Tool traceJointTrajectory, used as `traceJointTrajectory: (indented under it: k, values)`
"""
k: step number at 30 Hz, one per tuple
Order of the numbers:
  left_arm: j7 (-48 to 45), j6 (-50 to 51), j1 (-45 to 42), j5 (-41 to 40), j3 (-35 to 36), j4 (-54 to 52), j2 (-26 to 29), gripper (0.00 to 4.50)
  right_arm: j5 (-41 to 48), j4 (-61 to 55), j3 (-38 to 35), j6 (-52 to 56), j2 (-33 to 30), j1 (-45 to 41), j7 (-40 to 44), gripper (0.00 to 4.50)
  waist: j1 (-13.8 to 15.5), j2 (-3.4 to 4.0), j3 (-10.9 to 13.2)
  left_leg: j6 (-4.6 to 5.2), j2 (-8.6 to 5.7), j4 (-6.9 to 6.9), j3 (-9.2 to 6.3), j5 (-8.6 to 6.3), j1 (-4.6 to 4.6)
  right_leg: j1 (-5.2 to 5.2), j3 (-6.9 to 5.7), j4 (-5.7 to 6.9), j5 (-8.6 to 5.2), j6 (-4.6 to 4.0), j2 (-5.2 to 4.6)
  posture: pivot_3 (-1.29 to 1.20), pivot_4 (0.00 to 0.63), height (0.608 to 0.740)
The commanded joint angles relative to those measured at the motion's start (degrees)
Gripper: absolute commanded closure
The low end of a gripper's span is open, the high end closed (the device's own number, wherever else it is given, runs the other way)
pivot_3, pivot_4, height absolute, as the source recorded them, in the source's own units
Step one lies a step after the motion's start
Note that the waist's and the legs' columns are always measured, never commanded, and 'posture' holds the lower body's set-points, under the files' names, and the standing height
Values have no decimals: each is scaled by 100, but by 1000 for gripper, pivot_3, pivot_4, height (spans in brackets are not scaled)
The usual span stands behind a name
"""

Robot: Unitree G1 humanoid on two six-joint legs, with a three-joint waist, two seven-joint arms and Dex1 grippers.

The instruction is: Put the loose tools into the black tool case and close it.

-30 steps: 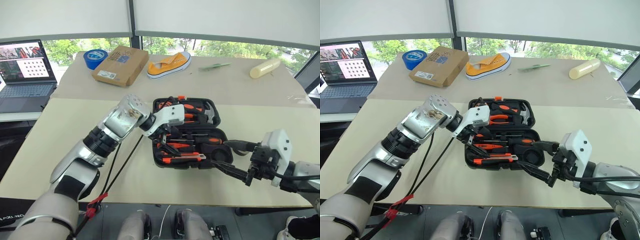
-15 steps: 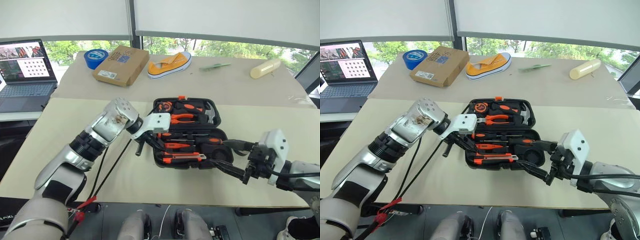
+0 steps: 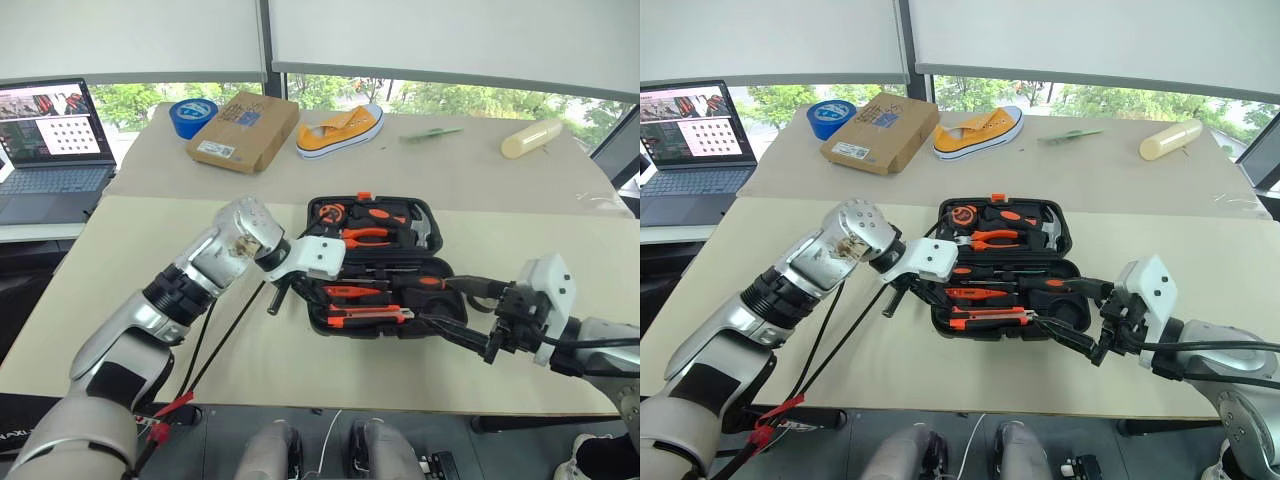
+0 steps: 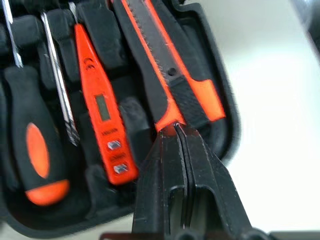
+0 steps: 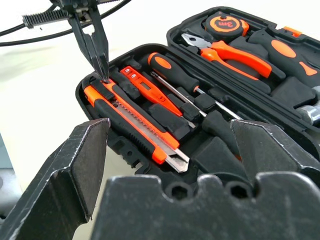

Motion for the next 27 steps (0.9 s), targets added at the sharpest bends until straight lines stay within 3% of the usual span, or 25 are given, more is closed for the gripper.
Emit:
traceJointTrajectory:
  k: [1,9,18,27]
  values:
    - [-6,-100,148,195,-192,179,-90,4431,79,-65,-112,-9,0,-89,-81,0,-8,0,0,0,1,0,0,0,0,0,0,0,0,0,1,0,150,731]
    - [168,-131,-113,166,227,509,-267,4431,70,-52,-78,-35,46,-51,-149,0,10,0,0,1,0,2,0,0,-3,-3,0,4,1,0,-3,0,150,731]
    - [68,178,-713,-468,1021,317,-400,4431,33,-20,-147,-92,35,85,-73,0,-3,1,0,10,1,13,-3,-4,-19,-13,-2,2,2,4,-3,0,150,731]
    - [-328,-87,-80,-238,370,-337,-165,4431,32,-109,-163,-99,43,153,-100,0,-20,1,0,10,0,13,3,-4,-13,-10,1,4,1,6,0,0,150,731]
